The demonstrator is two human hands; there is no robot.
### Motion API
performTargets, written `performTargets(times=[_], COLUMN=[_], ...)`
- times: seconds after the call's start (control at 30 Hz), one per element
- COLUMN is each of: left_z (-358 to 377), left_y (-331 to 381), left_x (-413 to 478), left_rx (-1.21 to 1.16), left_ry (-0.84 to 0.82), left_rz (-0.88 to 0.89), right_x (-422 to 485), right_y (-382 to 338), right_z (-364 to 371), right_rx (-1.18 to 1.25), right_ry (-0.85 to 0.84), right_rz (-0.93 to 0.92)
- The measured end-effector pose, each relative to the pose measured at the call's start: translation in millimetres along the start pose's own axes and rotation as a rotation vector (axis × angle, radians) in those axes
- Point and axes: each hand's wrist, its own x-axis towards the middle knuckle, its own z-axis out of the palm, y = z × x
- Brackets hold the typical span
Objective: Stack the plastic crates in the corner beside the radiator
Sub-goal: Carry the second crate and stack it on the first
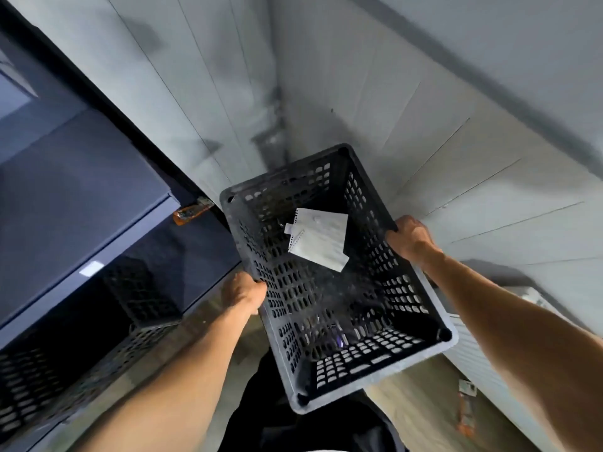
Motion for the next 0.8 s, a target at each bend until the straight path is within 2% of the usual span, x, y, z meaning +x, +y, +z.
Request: performTargets(times=[0.37, 0.8], left_z=[31.9, 92.2], left_y=[-1.3, 18.0], left_x=[53.8, 51.5], left_rx=[-0.145, -0.338], left_ry=[-0.113, -0.047], left_rz=[-0.083, -0.239], right_x=[58.4, 140.4], right_y=[-22.3, -8.1], right_z=[6.0, 3.0], right_rx=[-0.154, -0.298], right_ry=[0.001, -0.128], right_rz=[-0.078, -0.293])
